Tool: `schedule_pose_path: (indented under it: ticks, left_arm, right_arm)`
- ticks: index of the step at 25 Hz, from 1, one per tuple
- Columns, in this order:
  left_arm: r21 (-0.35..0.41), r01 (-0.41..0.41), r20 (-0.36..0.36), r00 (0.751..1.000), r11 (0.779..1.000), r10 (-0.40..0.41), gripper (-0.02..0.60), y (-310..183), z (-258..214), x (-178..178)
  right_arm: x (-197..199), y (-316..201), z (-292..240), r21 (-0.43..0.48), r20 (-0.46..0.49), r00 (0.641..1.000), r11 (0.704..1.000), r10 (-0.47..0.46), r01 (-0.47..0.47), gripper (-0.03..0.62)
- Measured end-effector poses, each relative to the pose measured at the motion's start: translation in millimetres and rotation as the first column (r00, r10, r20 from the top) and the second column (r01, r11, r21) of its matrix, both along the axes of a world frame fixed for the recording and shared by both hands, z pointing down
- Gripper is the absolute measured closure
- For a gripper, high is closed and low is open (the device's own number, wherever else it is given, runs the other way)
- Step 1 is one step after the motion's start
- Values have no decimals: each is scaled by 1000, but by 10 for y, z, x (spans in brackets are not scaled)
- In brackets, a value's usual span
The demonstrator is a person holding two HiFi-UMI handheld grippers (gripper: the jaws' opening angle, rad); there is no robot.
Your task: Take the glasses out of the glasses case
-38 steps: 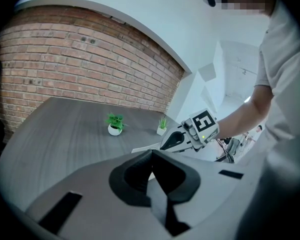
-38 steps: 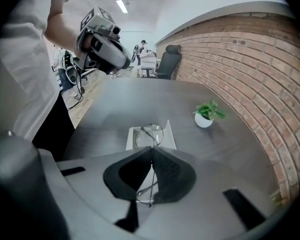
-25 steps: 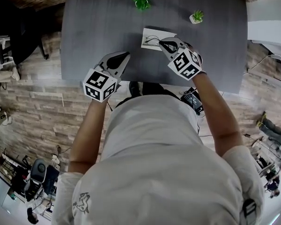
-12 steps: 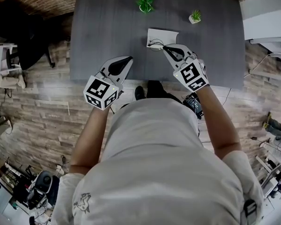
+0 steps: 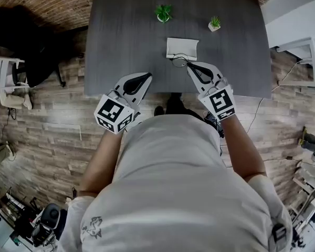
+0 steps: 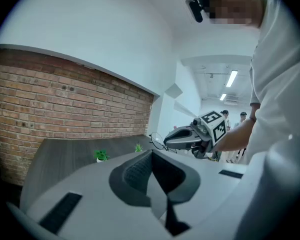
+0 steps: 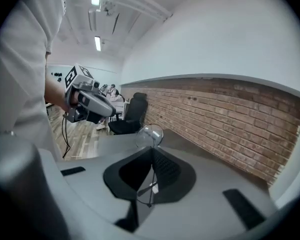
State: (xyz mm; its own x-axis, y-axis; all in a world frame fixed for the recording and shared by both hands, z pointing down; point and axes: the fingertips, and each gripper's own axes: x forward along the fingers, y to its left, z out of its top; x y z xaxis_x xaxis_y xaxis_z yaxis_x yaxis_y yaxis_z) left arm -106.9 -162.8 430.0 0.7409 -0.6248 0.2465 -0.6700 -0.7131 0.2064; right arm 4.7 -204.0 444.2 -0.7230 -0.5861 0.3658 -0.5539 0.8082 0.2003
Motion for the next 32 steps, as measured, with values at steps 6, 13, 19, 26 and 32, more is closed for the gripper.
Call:
schedule_pose_path:
  ticks: [6, 13, 19, 26, 32]
  left_arm:
    - [42, -5, -19, 1000, 999, 5, 571, 207, -153, 5]
    - [75, -14, -38, 999, 997, 17, 571, 303, -271, 57]
    - [71, -15, -62, 998, 997, 20, 570, 410, -329, 214]
    - [80, 1, -37, 999, 997, 2, 571, 483, -422, 534]
    - [93, 64, -9, 998, 994, -64, 569, 588, -482, 936]
  right_arm:
    - [59, 240, -181, 7, 40, 999, 1000, 28, -29, 581]
    - [190, 462, -302, 11, 73, 996, 999, 51, -52, 580]
    - [402, 609, -415, 13, 69, 996, 998, 57, -58, 580]
    - [793, 669, -506, 28, 105, 993, 998, 60, -63, 580]
    - [1246, 808, -612, 44, 141, 990, 999, 24, -31, 580]
